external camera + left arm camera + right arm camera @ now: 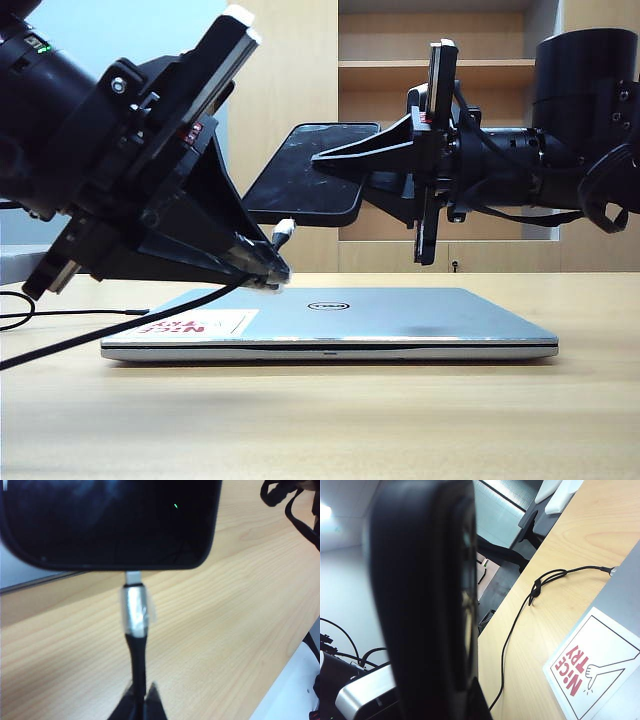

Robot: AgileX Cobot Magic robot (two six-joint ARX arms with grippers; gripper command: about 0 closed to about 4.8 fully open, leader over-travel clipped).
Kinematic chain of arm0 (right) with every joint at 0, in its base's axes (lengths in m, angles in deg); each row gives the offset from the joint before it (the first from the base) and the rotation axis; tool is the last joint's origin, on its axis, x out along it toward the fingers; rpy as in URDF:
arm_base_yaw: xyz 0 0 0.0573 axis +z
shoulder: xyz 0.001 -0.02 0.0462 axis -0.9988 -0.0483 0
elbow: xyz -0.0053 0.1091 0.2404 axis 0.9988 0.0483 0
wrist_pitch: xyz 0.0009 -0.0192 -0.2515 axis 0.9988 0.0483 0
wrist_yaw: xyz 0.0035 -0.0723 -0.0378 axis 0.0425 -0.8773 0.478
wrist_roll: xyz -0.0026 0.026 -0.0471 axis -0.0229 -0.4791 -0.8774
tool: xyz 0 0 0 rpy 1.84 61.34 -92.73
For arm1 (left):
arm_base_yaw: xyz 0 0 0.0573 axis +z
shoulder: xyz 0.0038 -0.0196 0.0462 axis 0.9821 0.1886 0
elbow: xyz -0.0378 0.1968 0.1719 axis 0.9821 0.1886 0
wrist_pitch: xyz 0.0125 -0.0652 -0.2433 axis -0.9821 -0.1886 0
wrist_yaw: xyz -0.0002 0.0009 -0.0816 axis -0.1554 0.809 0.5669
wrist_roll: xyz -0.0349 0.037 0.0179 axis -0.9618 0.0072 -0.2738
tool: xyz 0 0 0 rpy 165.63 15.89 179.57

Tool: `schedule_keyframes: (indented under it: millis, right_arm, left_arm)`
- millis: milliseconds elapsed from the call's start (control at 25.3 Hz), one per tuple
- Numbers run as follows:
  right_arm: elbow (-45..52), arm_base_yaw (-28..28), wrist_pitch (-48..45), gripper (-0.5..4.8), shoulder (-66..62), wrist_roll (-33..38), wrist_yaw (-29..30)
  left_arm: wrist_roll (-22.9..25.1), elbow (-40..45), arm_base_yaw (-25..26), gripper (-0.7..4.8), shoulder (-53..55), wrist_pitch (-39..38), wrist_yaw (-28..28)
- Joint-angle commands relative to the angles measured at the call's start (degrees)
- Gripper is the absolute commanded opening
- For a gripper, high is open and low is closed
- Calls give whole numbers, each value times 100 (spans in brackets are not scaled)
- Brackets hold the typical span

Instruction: Pick up the charging cable and the phone, plug the charging cable into the charging port on the phone, and finally place them back on the table.

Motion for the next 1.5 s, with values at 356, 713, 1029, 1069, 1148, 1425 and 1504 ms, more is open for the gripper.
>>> schedule_keyframes:
  millis: [356, 713, 1029, 1069, 1148, 1425, 1504]
  right_arm:
    - [-24, 11, -223, -5, 46, -168, 413]
    - [-31, 13, -96, -5, 46, -168, 361]
    - [-31, 46, -50, -5, 46, -142, 245]
    - [-28, 48, -48, -5, 46, -142, 229]
    - [-31, 50, -28, -5, 46, -138, 216]
    - [-28, 50, -33, -5, 46, 9, 299]
    - [-28, 50, -26, -5, 46, 20, 378]
  left_arm:
    - [11, -24, -9, -8, -24, 79, -4]
    - [11, -24, -7, -8, -24, 92, -4]
    - [11, -22, -7, -8, -24, 245, -4]
    - [11, -22, -7, -8, -24, 254, -4]
    - [11, -22, -7, -8, -22, 254, -4]
    - [31, -22, -7, -8, -22, 258, -4]
    - [33, -22, -7, -8, -22, 258, -4]
